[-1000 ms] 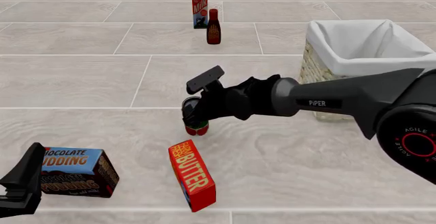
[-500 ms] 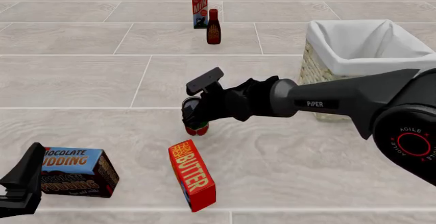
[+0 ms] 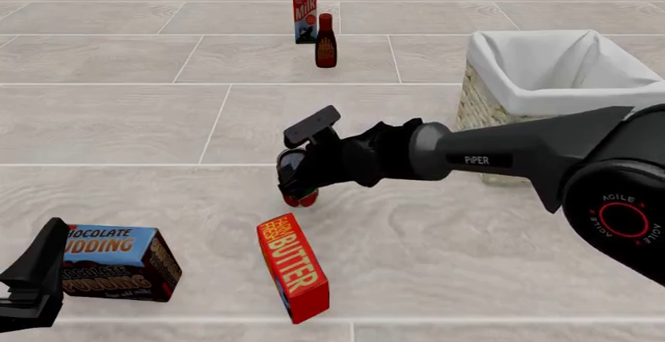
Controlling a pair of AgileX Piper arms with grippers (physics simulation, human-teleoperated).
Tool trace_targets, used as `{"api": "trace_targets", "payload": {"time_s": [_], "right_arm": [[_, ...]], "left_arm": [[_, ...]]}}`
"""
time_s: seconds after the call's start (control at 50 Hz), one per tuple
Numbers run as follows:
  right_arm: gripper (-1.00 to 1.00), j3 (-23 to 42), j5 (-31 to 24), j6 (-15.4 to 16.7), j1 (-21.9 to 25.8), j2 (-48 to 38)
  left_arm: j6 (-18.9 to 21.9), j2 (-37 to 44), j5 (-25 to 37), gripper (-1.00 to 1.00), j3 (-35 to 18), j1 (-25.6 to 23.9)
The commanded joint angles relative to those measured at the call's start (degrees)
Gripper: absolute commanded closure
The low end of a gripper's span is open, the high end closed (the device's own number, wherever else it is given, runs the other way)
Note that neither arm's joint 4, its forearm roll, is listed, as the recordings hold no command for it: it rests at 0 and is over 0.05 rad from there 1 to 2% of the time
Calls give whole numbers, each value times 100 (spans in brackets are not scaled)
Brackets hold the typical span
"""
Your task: Pick the tomato sauce and place it in the basket.
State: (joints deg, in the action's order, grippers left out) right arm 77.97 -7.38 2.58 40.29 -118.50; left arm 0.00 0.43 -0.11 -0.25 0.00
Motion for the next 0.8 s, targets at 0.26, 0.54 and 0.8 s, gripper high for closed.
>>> {"api": "trace_targets", "payload": {"time_s": [0.26, 0.54, 0.8], "right_arm": [[100, 47, -24, 80, -92, -102], [100, -54, -21, 98, -158, 101], [100, -234, -27, 147, -309, 589]], "left_arm": [[0, 0, 0, -100, 0, 0], [0, 0, 0, -100, 0, 0], [0, 0, 0, -100, 0, 0]]}}
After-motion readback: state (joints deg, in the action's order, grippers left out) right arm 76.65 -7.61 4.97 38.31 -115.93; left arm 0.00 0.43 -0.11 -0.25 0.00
